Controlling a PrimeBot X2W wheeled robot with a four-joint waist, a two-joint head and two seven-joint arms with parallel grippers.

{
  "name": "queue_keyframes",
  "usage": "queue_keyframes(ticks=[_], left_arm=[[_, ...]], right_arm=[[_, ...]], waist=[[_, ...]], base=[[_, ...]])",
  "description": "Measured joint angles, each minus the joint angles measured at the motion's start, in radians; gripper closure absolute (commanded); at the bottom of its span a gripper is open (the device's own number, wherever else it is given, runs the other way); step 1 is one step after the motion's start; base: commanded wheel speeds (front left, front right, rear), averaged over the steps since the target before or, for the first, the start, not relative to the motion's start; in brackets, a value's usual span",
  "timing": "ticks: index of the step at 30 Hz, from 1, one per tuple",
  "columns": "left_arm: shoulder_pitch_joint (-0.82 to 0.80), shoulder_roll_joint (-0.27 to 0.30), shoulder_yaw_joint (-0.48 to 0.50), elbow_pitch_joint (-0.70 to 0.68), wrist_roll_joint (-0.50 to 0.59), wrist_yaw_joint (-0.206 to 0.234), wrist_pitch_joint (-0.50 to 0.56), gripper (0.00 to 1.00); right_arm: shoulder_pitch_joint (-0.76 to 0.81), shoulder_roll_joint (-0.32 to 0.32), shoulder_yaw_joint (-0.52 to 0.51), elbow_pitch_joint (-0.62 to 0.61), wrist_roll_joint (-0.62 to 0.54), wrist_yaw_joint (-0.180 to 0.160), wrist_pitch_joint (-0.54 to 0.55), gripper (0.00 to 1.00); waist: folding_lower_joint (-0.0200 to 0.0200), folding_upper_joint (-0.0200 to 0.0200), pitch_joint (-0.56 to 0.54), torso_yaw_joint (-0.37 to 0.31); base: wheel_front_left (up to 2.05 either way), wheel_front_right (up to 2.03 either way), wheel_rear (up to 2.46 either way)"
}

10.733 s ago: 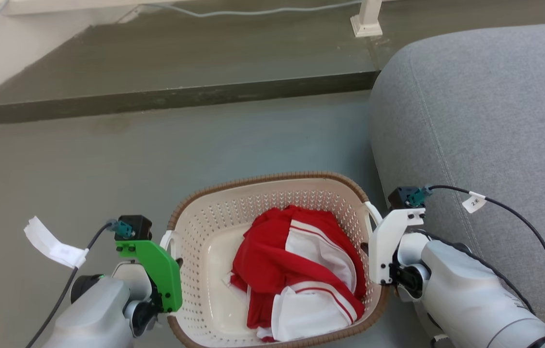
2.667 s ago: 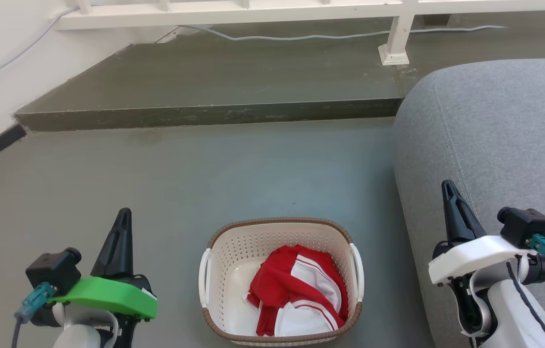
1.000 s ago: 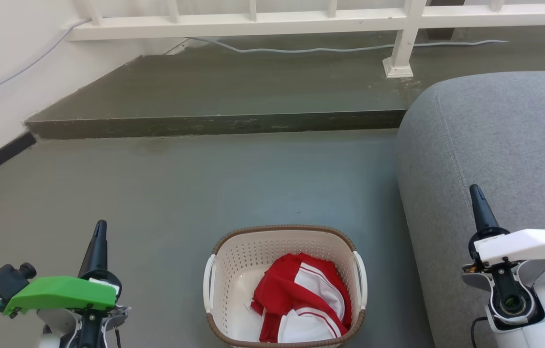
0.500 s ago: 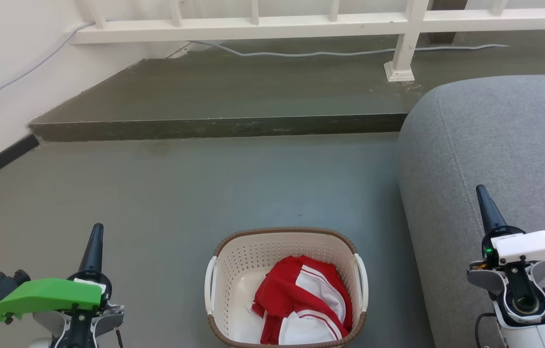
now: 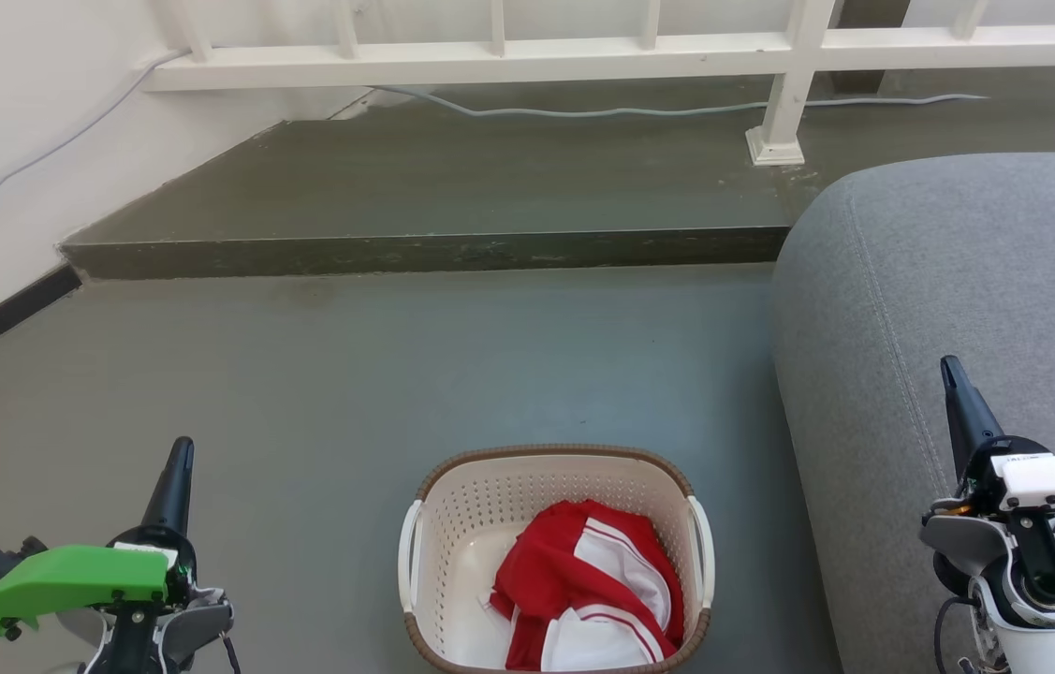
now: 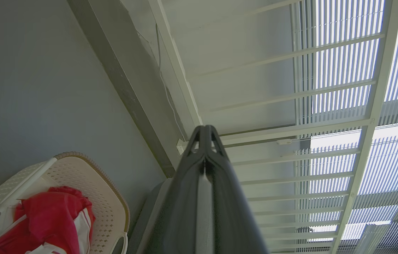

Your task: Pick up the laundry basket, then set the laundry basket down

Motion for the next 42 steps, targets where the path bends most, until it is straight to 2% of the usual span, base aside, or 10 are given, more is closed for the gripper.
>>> queue_keyframes(ticks=[14, 42], left_arm=[[0.000, 0.000, 0.027, 0.018, -0.163, 0.000, 0.040, 1.00], [0.000, 0.000, 0.029, 0.019, -0.168, 0.000, 0.047, 1.00]], right_arm=[[0.001, 0.015, -0.043, 0.002, 0.175, 0.017, 0.044, 1.00], [0.001, 0.016, -0.044, 0.002, 0.178, 0.021, 0.046, 1.00]], waist=[[0.0000, 0.0000, -0.009, 0.004], [0.0000, 0.0000, -0.009, 0.004]], base=[[0.00, 0.00, 0.00], [0.00, 0.00, 0.00]])
